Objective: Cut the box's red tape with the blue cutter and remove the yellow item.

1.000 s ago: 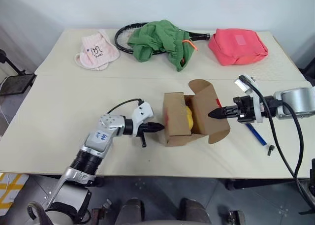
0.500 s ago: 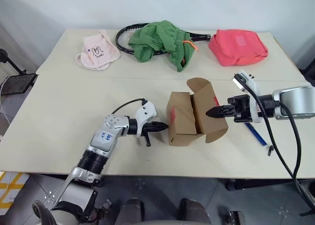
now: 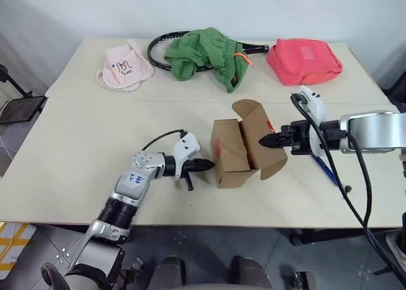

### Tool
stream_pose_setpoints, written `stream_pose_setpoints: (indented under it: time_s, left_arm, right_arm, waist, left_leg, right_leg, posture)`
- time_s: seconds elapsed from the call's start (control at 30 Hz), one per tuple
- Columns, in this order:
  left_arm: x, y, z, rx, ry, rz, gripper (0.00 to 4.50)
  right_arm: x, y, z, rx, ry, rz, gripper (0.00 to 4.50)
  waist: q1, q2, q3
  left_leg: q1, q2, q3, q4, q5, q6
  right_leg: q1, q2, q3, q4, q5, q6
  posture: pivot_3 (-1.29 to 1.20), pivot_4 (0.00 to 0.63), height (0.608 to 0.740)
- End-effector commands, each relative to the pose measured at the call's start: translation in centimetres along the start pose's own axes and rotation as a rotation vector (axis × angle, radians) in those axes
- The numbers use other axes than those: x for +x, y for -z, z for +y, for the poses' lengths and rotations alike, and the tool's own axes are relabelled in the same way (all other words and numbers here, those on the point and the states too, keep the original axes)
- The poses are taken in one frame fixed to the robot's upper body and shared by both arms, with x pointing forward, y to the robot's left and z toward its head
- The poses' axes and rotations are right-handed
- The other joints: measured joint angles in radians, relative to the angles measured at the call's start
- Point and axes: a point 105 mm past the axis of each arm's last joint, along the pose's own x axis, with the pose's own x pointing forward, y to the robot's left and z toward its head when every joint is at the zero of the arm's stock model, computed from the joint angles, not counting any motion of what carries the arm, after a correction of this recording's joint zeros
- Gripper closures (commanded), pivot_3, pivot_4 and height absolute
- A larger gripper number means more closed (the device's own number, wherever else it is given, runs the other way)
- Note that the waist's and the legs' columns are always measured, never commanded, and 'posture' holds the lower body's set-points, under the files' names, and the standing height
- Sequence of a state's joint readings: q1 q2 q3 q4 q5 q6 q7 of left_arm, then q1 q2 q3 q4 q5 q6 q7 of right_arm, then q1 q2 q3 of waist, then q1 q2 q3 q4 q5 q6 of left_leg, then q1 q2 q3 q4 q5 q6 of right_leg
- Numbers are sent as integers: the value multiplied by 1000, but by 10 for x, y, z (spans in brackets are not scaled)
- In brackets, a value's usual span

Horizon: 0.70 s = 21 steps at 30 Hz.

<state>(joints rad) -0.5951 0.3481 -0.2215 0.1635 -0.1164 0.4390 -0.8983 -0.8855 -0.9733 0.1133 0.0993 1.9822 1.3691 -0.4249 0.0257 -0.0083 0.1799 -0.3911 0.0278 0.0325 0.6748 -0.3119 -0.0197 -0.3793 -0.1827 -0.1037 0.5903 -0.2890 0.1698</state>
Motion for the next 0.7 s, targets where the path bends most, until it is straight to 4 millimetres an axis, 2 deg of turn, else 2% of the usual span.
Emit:
stream_pose_setpoints:
  time_s: [0.03,0.2,0.3,0.37,0.53,0.7]
  left_arm:
    - [-3,-14,-6,35,28,-42,4500]
    - [-24,-23,7,69,-3,-62,4500]
    - [-36,-35,9,99,21,-101,4500]
    - [-49,-52,7,90,68,-163,4500]
    - [-69,-97,-2,77,175,-299,4500]
    - [-79,-122,-14,75,259,-345,4500]
  right_arm:
    - [9,8,-3,-23,54,36,4489]
    - [5,5,-5,-32,97,15,4489]
    - [5,3,-6,-35,111,6,4489]
    - [5,2,-6,-39,117,2,4489]
    - [5,-1,-5,-45,139,-10,4489]
    - [4,-3,-6,-46,155,-30,4489]
  waist:
    - [-3,0,0]
    - [-8,0,0]
    - [-7,0,0]
    - [-4,0,0]
    - [2,0,0]
    - [-1,0,1]
  left_leg:
    - [0,0,0,0,0,0]
    - [0,2,1,-1,0,0]
    - [-4,2,3,-2,0,0]
    - [-14,2,3,1,1,-1]
    - [-17,2,4,1,1,-1]
    - [-16,2,5,1,0,-1]
  right_leg:
    - [0,0,0,0,0,0]
    - [-2,1,0,0,0,-1]
    - [-8,1,1,2,1,-1]
    - [-17,1,1,4,1,-2]
    - [-18,0,-3,1,1,-1]
    - [-18,0,-3,1,2,0]
  posture:
    - [0,150,740]
    - [0,150,740]
    - [0,150,740]
    - [0,150,740]
    - [0,150,740]
    - [0,150,740]
